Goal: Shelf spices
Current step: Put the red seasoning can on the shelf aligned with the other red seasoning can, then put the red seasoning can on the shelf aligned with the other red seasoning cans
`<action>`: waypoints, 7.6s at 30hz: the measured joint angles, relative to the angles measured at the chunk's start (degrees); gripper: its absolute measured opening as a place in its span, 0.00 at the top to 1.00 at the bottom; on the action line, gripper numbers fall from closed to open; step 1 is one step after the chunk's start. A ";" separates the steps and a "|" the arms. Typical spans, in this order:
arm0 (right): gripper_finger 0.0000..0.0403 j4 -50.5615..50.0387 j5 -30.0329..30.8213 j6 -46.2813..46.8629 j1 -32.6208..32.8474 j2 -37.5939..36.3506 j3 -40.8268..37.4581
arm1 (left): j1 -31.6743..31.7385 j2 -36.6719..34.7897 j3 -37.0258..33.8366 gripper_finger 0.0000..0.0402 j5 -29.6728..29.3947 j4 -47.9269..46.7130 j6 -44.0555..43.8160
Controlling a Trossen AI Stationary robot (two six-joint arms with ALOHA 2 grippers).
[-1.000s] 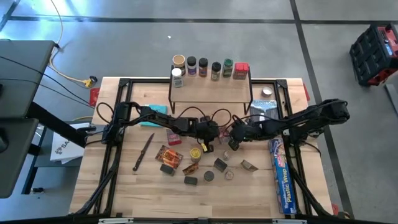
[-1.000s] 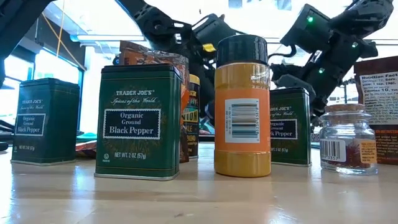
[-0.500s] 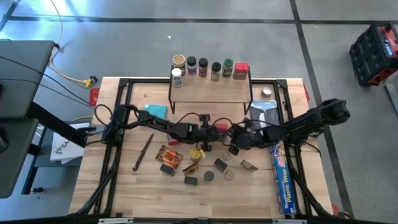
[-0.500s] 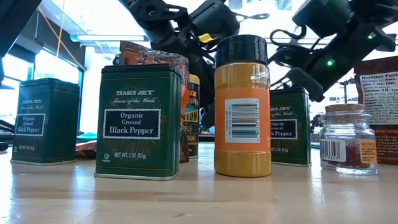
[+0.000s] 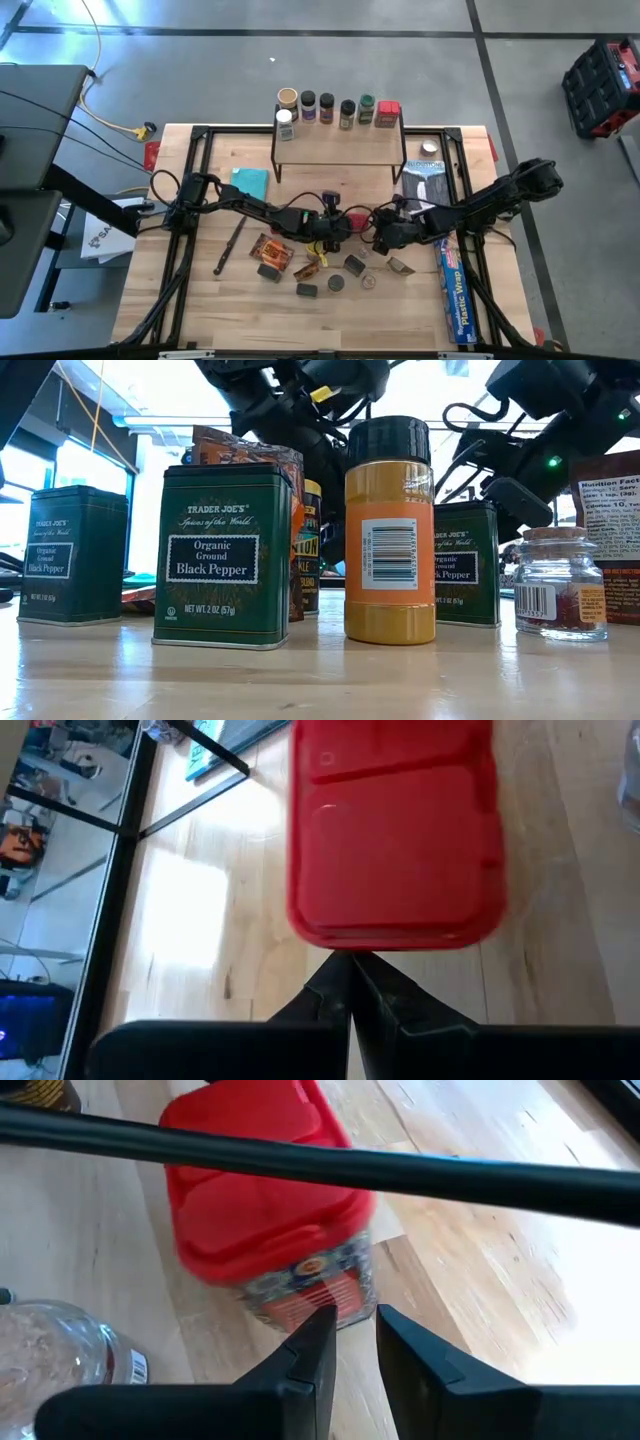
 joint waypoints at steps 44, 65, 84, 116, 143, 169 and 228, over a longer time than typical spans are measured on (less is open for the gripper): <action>0.28 3.67 -19.78 -13.45 -9.69 -12.25 1.67 | 2.57 -19.36 -16.37 1.00 9.85 -2.48 -23.69; 0.20 -7.99 -25.57 -22.13 -14.17 0.90 11.19 | 0.24 -20.18 -24.41 1.00 11.65 9.40 -28.62; 0.49 -6.76 -28.18 -20.30 -14.82 3.05 11.34 | 0.28 -20.18 -24.41 1.00 11.56 11.54 -28.48; 0.49 -38.23 -41.36 -54.67 -55.69 -9.15 38.07 | -1.58 -20.13 -24.39 1.00 12.27 17.44 -26.95; 0.44 -37.22 -40.33 -60.26 -57.93 -6.64 38.03 | -1.64 -20.13 -24.39 1.00 12.24 17.90 -27.56; 0.28 -35.66 -33.10 -65.54 -57.57 -7.74 38.03 | -1.66 -20.13 -24.39 1.00 12.25 18.29 -27.61; 0.28 -34.98 -19.58 -77.15 -50.31 -7.08 38.03 | -2.01 -20.13 -24.37 1.00 12.26 19.17 -28.07</action>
